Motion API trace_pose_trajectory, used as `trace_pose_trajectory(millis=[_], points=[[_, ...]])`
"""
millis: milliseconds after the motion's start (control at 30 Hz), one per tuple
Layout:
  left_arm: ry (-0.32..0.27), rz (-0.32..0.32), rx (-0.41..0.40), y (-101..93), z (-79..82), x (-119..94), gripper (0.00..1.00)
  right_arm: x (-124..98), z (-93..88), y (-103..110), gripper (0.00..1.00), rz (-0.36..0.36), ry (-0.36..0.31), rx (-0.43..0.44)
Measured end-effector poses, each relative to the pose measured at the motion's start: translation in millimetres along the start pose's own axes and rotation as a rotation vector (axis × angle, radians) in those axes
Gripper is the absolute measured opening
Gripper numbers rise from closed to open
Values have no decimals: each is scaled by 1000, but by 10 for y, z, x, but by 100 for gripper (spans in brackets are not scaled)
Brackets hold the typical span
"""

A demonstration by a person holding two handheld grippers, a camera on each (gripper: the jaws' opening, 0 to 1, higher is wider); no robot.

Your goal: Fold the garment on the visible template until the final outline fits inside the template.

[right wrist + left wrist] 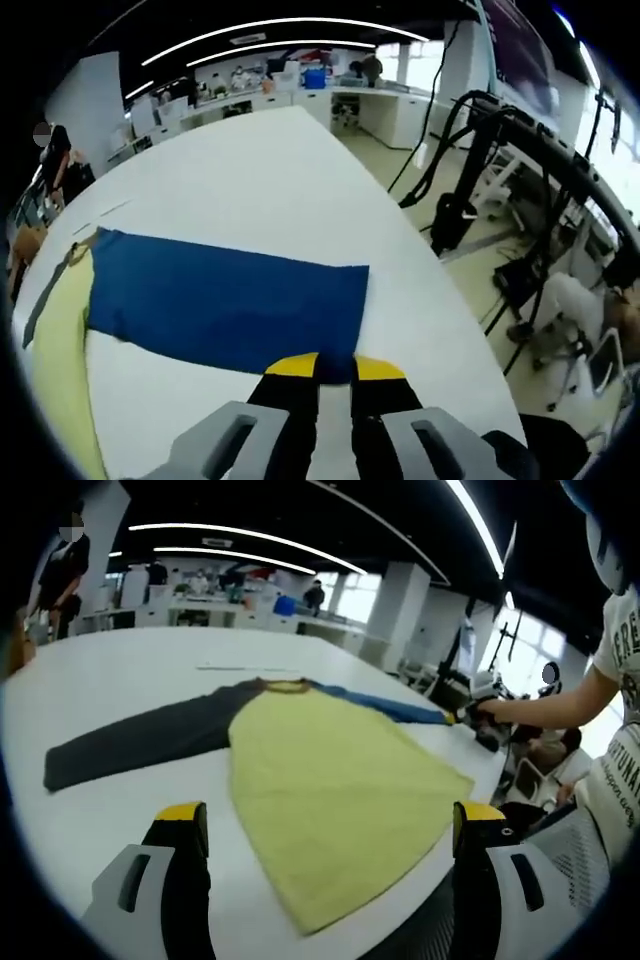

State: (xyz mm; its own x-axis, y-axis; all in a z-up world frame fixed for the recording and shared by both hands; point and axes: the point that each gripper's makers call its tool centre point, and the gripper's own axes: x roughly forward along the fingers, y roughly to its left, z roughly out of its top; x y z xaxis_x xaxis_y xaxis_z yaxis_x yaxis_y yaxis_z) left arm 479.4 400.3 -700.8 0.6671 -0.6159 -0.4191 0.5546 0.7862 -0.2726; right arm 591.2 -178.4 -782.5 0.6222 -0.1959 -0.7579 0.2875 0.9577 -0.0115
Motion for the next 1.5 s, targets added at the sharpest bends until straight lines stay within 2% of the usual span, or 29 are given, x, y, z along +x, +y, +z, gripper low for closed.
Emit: trace_pose_trajectory(millis=[300, 533, 1000, 1500], points=[[5, -9, 13, -6, -2, -12, 99, 10, 7, -16, 0, 27, 18, 61], [12, -14, 34, -17, -6, -18, 99, 16, 8, -18, 0, 37, 33, 64], [36, -21, 59, 19, -84, -3, 99, -22, 208, -43, 0, 7, -15, 37], [32, -29, 77, -18, -47, 5, 99, -155, 345, 97, 0, 47, -43, 49]])
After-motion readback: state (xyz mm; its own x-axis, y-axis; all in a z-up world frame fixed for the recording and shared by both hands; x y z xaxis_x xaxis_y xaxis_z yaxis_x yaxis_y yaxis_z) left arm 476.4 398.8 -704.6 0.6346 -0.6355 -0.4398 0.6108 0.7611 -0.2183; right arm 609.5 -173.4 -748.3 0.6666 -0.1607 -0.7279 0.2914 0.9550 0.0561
